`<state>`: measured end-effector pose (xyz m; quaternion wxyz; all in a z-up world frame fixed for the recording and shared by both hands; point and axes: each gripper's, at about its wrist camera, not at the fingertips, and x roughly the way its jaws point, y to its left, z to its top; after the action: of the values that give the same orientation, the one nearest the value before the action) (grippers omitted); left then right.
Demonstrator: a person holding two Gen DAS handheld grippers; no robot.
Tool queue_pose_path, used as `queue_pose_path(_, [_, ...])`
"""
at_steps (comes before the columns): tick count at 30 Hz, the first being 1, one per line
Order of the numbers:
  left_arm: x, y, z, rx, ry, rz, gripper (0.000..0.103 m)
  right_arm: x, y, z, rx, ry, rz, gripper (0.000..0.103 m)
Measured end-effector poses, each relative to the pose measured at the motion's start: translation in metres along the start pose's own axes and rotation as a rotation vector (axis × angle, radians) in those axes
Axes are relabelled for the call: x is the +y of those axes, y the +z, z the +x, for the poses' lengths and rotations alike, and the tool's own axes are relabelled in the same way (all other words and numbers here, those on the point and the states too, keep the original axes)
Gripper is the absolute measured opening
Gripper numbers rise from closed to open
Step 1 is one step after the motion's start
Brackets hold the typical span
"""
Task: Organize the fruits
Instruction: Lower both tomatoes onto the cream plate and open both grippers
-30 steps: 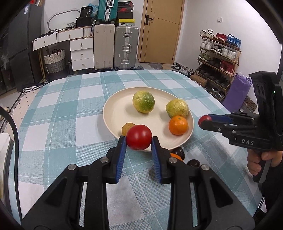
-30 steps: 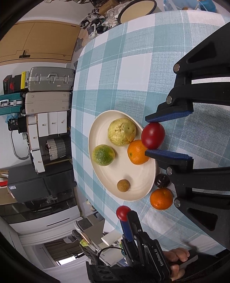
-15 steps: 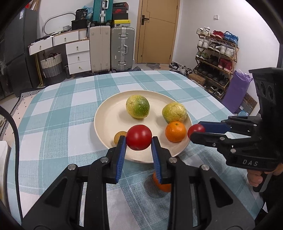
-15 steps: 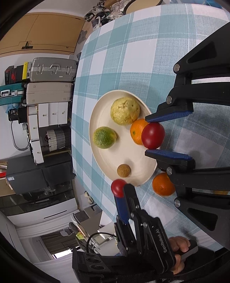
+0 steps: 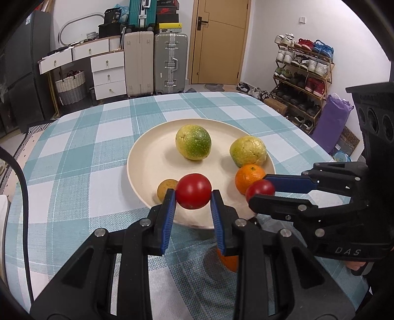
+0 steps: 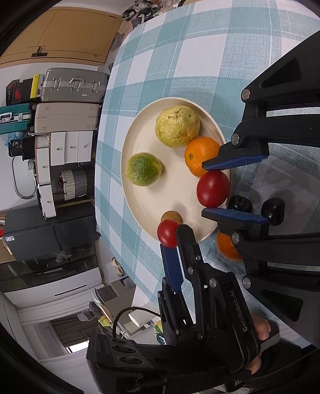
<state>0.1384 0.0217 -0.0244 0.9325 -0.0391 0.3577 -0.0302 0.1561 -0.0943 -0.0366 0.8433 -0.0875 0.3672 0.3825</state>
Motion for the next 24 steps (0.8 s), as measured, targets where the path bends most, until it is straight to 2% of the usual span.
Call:
queue_pose_path(11, [-0.0008,-0.0021,0.0089,0.011,0.014,0.011,0.026,0.0029,0.0036,0.0112,0.012,0.015,-0.01,0.032])
queue_pose_path(24, [0.0008,-0.004,0.0091,0.017,0.02,0.002,0.026,-0.0051,0.003,0.0038,-0.019,-0.007,0.016,0.034])
